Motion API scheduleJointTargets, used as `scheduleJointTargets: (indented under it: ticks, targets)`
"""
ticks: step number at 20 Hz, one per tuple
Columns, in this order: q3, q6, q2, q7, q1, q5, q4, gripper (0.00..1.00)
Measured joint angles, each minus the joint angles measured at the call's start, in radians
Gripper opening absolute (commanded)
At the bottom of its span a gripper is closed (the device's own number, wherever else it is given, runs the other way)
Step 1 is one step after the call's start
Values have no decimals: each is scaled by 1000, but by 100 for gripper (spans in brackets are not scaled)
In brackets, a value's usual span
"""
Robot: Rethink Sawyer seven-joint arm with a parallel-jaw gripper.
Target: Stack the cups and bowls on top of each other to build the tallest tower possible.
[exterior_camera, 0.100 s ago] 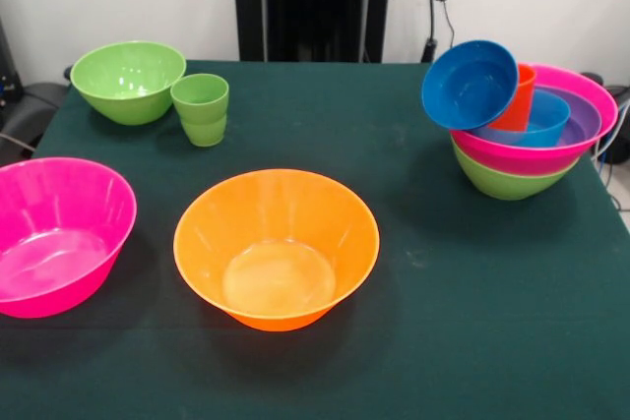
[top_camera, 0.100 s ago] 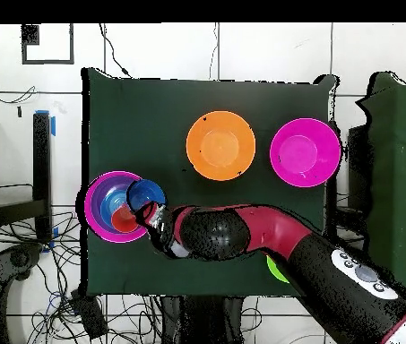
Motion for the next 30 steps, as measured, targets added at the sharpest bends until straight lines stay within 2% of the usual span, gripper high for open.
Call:
scheduleJointTargets:
  ticks: [6,17,22,30]
  targets:
    - [0,0,1,0,15,2,2,100]
    - [-26,-46,68,0,86,2,1,100]
    - [-52,-87,110,0,111,-28,1,100]
    - [-86,-94,114,0,101,-58,1,100]
